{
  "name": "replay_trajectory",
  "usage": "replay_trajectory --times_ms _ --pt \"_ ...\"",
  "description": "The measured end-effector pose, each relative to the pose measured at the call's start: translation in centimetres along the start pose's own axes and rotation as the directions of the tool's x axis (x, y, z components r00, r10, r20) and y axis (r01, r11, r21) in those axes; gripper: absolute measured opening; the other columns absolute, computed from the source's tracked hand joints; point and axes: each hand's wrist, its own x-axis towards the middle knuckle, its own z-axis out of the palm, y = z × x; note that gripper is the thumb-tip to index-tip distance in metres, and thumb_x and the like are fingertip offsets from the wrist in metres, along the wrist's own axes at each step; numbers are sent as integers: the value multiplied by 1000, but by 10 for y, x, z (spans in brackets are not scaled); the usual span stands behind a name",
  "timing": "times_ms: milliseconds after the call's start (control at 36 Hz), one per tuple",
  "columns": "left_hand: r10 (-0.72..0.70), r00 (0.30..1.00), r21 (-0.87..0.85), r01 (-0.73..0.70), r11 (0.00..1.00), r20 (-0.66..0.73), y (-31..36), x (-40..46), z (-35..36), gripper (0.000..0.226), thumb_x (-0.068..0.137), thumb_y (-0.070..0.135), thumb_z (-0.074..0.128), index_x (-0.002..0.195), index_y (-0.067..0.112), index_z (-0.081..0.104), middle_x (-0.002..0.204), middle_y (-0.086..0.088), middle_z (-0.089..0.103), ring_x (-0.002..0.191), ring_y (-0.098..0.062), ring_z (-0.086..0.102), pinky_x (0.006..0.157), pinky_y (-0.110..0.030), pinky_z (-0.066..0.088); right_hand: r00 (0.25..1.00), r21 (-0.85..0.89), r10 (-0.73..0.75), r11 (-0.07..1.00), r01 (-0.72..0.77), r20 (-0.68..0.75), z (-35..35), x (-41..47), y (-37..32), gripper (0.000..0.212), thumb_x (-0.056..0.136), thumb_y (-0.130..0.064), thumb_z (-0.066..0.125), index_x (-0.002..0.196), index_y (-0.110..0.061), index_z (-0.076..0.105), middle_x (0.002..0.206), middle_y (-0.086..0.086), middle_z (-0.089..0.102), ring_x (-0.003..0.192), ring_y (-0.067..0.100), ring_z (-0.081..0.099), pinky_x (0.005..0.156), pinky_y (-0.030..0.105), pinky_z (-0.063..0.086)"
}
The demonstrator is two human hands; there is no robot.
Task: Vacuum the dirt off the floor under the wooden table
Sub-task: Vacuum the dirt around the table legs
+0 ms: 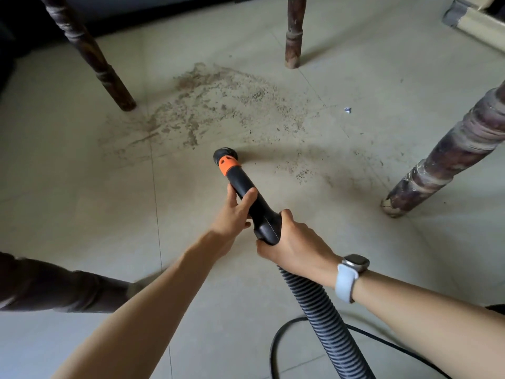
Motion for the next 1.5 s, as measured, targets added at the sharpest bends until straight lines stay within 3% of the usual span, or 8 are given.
replay_trajectory --times_ms 111,333,472,778,917,1056,1306,1500 --pt "0 1000 -80 1 997 14 0 -7 -1 32 100 33 42 130 36 33 101 5 60 85 -14 61 77 -30 44 999 -133 -23 991 19 -23 -8 -10 -8 42 81 -47 59 99 -17 36 75 -2 57 63 20 60 52 30 43" --pt "-45 997 -94 38 995 -69 27 31 -4 45 101 38 38 144 34 27 121 -1 55 97 -19 57 86 -36 39 996 -224 -85 972 77 -23 -30 38 -24 47 78 -44 63 104 -15 36 83 1 58 69 25 62 58 33 48" --pt "-115 987 -169 95 981 -112 42 54 -5 40 101 38 36 140 30 36 104 2 54 72 -8 55 70 -27 38 992 -337 -128 935 113 -21 -47 72 -28 49 77 -43 64 106 -15 35 78 0 54 62 21 57 50 29 40" --pt "-182 983 -350 162 923 -23 45 59 29 43 100 45 34 136 21 42 129 -3 60 90 -8 61 76 -26 40 973 -641 -231 742 196 30 -95 79 -12 50 76 -41 65 102 -15 31 71 -1 48 57 16 48 47 28 33" --pt "-178 983 -289 160 944 -39 45 54 33 38 101 40 36 136 25 39 127 -1 58 87 -9 59 71 -27 39 983 -515 -180 841 168 26 -87 69 0 47 78 -41 65 101 -16 32 74 -2 50 59 16 50 47 28 32" --pt "-151 984 2 152 988 -98 33 47 35 44 100 36 40 141 23 31 116 -4 55 74 -8 57 76 -32 39 998 -219 -61 974 60 1 -45 60 26 42 82 -39 62 102 -16 32 77 0 55 67 23 59 56 33 45" --pt "-95 995 229 102 968 -44 30 30 44 46 98 39 45 139 22 32 111 -4 58 73 -11 58 60 -24 36 999 217 35 976 -36 11 -16 43 53 40 79 -40 63 104 -14 44 86 4 67 73 21 67 70 41 57" --pt "-143 987 224 122 967 76 17 1 51 48 97 43 46 140 28 29 114 -4 61 88 -17 62 67 -26 40 999 105 34 994 -33 -10 -15 1 66 40 81 -38 63 104 -15 40 81 2 64 68 20 66 63 37 55"
